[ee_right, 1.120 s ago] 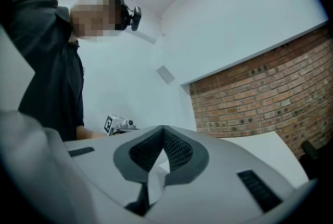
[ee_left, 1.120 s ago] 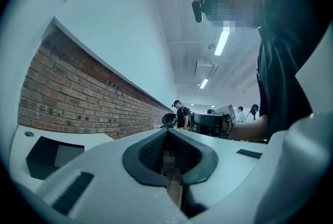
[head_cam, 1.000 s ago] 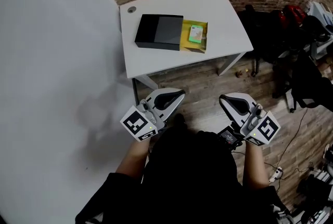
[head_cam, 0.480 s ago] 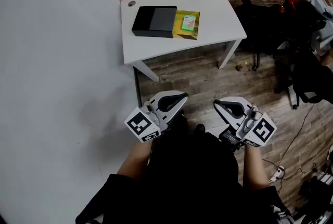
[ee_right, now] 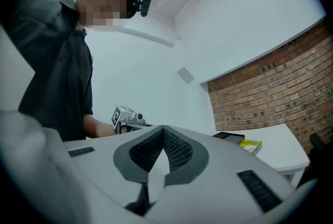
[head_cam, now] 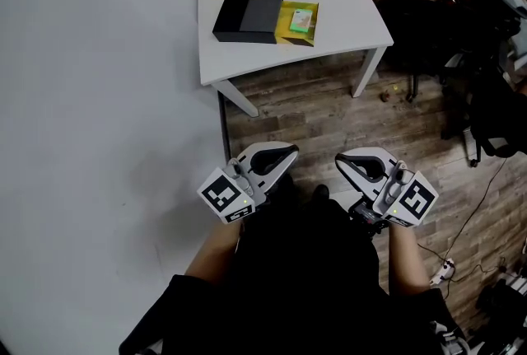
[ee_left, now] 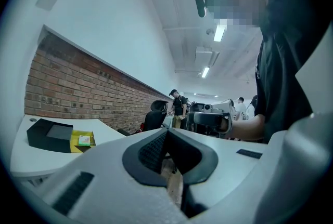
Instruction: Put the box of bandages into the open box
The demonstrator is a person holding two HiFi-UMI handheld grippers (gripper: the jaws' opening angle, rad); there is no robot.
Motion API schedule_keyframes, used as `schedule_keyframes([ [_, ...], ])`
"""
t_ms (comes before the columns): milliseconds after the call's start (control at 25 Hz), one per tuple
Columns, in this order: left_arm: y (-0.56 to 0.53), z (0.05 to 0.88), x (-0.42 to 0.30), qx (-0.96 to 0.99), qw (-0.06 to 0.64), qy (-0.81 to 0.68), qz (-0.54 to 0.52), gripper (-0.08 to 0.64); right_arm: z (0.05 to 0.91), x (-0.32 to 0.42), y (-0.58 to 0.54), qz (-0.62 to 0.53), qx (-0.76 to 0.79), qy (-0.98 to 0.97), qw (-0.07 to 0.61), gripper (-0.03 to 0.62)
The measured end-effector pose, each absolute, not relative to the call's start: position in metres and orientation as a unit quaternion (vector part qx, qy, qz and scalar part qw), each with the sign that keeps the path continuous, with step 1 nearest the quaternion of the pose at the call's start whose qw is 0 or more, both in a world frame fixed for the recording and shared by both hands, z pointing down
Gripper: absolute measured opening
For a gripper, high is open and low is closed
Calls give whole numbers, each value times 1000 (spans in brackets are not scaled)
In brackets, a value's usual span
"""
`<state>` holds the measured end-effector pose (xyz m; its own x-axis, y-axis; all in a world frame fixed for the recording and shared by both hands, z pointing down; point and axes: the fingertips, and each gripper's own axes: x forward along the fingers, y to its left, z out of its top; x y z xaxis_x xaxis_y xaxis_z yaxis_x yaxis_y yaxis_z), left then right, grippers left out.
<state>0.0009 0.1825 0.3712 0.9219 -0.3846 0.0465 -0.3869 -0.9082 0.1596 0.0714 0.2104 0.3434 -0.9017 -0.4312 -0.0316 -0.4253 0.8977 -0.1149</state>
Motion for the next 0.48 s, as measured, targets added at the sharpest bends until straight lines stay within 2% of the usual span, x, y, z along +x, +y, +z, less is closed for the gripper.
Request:
schedule_keyframes([
  [480, 173, 371, -13, 983, 85, -163, 10, 15, 334, 54, 204, -45, -236, 970, 26, 6],
])
